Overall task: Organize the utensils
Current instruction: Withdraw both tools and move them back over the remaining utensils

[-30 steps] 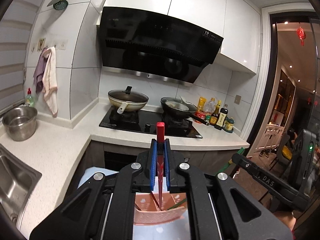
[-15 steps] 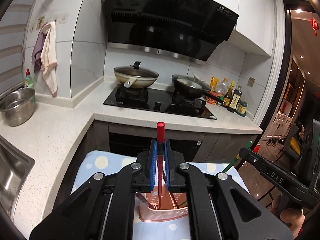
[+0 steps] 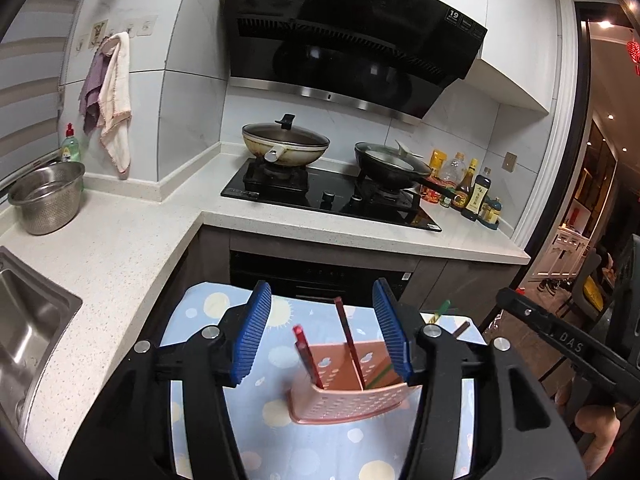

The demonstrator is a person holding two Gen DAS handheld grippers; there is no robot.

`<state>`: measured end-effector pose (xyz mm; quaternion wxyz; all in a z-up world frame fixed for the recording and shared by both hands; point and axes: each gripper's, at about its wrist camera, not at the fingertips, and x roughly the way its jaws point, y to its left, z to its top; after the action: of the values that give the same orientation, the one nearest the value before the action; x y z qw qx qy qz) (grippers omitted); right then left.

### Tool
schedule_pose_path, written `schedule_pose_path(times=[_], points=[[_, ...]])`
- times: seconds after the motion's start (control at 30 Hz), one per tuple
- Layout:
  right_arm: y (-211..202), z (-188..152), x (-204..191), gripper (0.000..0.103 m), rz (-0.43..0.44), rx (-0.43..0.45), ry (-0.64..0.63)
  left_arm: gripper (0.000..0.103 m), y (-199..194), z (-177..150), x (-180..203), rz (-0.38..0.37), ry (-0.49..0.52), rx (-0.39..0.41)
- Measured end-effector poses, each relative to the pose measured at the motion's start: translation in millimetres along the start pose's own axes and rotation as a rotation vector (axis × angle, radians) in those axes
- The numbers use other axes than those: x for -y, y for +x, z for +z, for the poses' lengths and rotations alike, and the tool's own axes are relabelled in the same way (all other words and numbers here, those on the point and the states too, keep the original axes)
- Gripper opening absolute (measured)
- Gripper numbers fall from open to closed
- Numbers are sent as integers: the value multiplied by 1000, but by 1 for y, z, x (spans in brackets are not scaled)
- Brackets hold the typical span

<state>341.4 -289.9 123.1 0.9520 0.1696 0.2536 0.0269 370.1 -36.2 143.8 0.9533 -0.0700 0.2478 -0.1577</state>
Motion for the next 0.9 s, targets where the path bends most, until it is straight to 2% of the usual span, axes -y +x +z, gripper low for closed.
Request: schedule_pose_path(times=[0.07, 0.13, 0.4, 0.5, 0.7, 0.9], points=[[-11, -6, -3, 27, -5, 3, -16, 52, -9, -4, -1, 5, 2, -4], [-22, -12, -5, 28, -3, 2, -23, 57, -17, -10, -2, 11, 2, -12], [-64, -40, -15, 28, 10, -21, -43, 57, -56, -40, 3, 51, 29, -44], [-81, -56, -18, 32, 8, -34, -48, 58, -67, -52, 3, 46, 18, -67], [-114, -97, -25, 33, -15, -72, -107, 59, -91, -84, 5, 49, 15, -112], [-133, -142, -13, 33, -33, -150, -66, 59, -111, -131, 8, 42, -4, -184]])
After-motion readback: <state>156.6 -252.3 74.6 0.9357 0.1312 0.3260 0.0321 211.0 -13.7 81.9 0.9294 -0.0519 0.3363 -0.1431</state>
